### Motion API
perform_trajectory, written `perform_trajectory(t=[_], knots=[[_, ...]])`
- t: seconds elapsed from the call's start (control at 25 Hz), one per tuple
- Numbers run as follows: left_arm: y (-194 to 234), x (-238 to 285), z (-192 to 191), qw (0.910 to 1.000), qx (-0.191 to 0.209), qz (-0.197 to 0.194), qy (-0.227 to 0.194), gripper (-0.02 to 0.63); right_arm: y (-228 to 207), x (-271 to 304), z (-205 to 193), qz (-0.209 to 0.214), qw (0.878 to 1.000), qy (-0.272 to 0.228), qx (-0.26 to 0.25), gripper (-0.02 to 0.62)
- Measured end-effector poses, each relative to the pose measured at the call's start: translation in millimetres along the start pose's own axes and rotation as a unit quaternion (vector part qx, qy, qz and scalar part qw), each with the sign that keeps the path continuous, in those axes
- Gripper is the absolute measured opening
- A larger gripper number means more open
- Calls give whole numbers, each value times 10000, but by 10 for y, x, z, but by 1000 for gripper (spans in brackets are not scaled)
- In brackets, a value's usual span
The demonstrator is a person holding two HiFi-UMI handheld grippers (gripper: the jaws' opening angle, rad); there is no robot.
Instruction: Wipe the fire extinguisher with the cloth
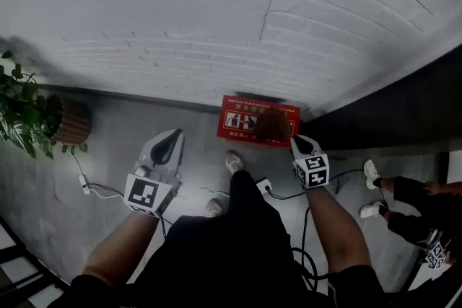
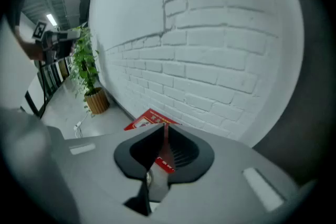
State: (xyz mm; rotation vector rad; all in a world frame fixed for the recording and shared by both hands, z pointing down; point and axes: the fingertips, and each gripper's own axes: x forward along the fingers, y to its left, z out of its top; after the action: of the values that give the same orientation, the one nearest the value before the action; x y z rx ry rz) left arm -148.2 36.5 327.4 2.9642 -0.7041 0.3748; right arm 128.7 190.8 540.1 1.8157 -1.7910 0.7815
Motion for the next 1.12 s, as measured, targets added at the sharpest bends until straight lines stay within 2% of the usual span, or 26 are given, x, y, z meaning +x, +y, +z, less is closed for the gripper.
perform_trajectory(t=[0.08,0.16,0.28,0.44,0.68,0.8,0.92,1.0,1.12], knots=[[38,447,122,10000,-28,11,-74,0,-327,352,11,-79,9994,329,-114,114],[49,788,249,9998,-94,19,-149,0,-535,638,-5,-57,9979,593,-242,132],[74,1019,370,9998,-143,61,-98,0,-564,994,-143,278,9935,1010,-446,167],[189,985,299,9991,-307,265,124,0,-541,1347,-450,605,9806,1740,-672,241],[562,537,-31,9910,-477,1031,705,0,-500,1750,-769,635,9609,2485,-1046,256],[690,323,-169,9848,-552,1362,921,0,-571,1806,-848,400,9517,2794,-1207,248],[797,242,-206,9806,-582,1601,968,0,-691,1822,-839,137,9470,2825,-1520,144],[826,259,-168,9797,-628,1687,885,0,-664,1855,-746,299,9417,2738,-1930,85],[836,276,-100,9793,-679,1741,779,0,-378,2019,-430,779,9339,2296,-2629,66]])
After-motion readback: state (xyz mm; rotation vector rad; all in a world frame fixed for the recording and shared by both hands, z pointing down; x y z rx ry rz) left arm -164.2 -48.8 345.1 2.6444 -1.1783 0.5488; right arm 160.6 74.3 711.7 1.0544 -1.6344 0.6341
